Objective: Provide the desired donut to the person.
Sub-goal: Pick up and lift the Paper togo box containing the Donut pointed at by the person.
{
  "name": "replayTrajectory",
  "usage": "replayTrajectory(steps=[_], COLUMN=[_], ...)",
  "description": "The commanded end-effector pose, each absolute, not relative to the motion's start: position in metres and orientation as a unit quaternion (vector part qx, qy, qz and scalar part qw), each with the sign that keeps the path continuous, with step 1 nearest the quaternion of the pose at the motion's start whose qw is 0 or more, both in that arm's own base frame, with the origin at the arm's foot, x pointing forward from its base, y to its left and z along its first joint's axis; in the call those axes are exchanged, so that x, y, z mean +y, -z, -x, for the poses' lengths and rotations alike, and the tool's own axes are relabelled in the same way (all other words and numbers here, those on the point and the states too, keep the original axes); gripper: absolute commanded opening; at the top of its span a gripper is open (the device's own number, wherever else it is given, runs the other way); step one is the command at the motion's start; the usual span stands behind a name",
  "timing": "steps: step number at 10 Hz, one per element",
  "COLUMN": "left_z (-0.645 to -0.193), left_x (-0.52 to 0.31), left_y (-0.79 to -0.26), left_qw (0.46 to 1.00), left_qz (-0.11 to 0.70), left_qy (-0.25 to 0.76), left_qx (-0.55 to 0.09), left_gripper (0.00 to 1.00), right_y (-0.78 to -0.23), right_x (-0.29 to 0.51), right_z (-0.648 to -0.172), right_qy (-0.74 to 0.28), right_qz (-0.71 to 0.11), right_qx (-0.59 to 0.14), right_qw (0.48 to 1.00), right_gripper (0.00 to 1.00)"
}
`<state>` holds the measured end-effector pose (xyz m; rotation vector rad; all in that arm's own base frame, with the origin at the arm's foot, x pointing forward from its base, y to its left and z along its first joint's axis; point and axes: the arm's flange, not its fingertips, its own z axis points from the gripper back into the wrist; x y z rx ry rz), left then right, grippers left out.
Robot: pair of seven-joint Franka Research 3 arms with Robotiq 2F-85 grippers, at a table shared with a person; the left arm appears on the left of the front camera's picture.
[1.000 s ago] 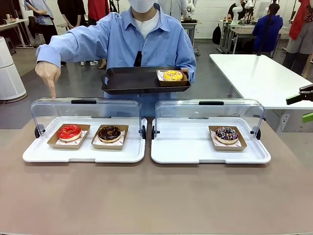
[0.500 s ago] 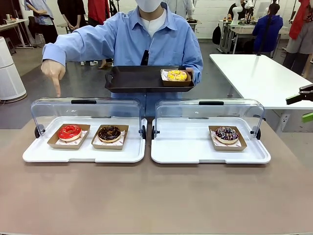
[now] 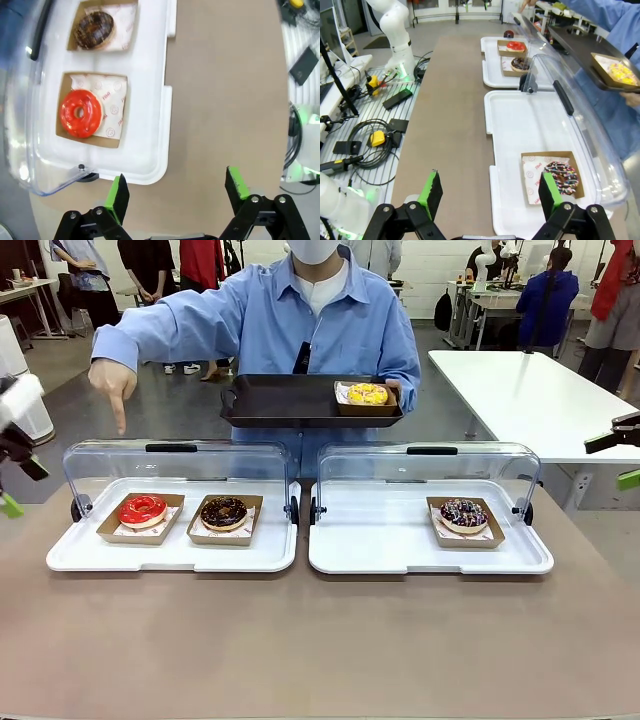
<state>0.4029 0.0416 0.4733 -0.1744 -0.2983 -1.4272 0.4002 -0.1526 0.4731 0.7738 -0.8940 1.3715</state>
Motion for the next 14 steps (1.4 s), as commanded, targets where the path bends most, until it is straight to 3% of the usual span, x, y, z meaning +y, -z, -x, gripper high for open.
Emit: replayTrajectory(steps=[1, 4, 6, 7, 8, 14], left_z=[-0.424, -0.44, -0.439, -0.433, -0.439, -0.437], left_x=[0.027, 0.013, 0.016, 0.025, 0.014, 0.015], left_y=[-0.431, -0.39, -0.386, -0.394, -0.377, -0.379], left_qw=[0.76, 0.761, 0.76, 0.754, 0.757, 0.755], left_qz=[0.044, 0.037, 0.051, 0.1, 0.048, 0.06], left_qy=[0.644, 0.646, 0.646, 0.646, 0.65, 0.652], left_qx=[-0.078, -0.035, -0.044, -0.063, -0.038, -0.041], left_gripper=[1.0, 1.0, 1.0, 1.0, 1.0, 1.0], right_y=[-0.473, -0.473, -0.473, -0.473, -0.473, -0.473], right_x=[-0.153, -0.153, -0.153, -0.153, -0.153, -0.153], right_z=[-0.399, -0.399, -0.399, -0.399, -0.399, -0.399], right_qy=[-0.598, -0.598, -0.598, -0.598, -0.598, -0.598], right_qz=[-0.337, -0.337, -0.337, -0.337, -0.337, -0.337], right_qx=[-0.386, -0.386, -0.386, -0.386, -0.386, -0.386], right_qw=[0.616, 0.616, 0.616, 0.616, 0.616, 0.616], right_gripper=[1.0, 1.0, 1.0, 1.0, 1.0, 1.0])
